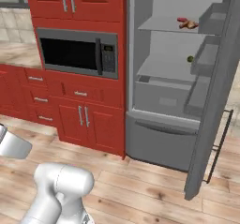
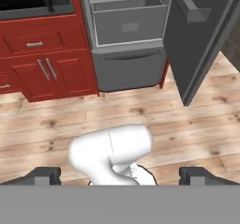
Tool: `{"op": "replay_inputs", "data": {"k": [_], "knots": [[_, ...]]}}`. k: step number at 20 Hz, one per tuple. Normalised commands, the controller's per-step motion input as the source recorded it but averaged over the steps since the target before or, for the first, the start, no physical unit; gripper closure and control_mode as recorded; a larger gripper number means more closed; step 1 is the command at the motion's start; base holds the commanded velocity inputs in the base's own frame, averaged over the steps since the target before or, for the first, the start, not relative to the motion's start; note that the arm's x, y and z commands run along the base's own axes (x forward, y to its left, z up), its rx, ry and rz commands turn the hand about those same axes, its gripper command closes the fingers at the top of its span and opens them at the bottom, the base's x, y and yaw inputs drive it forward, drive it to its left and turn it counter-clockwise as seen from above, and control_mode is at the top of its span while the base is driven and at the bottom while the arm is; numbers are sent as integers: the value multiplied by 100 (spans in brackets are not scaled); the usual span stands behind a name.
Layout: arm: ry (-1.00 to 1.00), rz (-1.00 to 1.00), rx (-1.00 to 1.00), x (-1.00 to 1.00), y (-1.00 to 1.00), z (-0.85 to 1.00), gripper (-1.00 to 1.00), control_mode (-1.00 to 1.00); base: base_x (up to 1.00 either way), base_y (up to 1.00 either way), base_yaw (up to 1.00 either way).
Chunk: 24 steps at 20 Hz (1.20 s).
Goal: Transport the chicken drumstick and lime to the fridge. Place the chicken drumstick on the rack containing meat and place the lime on the rack containing the vegetable, ensuring meats and vegetables are on different racks.
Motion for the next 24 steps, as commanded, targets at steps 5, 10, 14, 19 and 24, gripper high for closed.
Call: {"op": "replay_inputs", "data": {"k": [5,10,14,19,24], "knots": [[0,0,0,0,0,0,-100,100,-100,0,50],[0,0,0,0,0,0,-100,100,-100,-14,60],[0,0,0,0,0,0,-100,100,-99,-33,75],[0,0,0,0,0,0,-100,100,-44,-12,90],[0,0,0,0,0,0,-100,100,47,-3,49]]}}
